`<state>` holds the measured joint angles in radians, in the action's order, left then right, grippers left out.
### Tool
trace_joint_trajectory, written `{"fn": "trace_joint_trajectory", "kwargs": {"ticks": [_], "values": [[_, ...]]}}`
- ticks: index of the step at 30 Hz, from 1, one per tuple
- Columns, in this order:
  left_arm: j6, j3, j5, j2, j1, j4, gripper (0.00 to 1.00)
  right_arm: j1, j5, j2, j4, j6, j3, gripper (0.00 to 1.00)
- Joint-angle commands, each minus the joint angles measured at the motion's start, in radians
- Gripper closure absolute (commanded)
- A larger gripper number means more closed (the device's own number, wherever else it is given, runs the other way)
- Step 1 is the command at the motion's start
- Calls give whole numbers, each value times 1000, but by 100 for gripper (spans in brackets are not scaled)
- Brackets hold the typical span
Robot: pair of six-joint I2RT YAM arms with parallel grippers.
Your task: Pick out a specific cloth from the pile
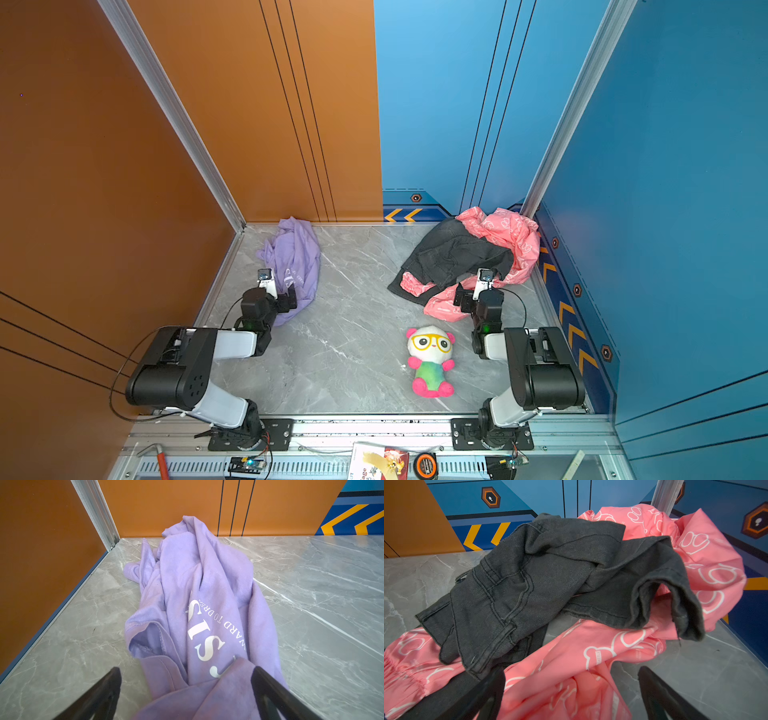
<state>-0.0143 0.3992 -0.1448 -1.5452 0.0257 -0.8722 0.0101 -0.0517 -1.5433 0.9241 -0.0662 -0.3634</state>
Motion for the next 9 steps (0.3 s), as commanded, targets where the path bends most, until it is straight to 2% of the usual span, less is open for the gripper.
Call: {"fn": "trace_joint_trajectory", "kwargs": {"ticks": [1, 9], "values": [[18, -14, 2, -10, 5, -23, 2, -4, 13, -5, -14, 8, -10, 0], [19, -13, 3, -10, 5, -24, 2, -9, 17, -6, -10, 3, -9, 0]]}}
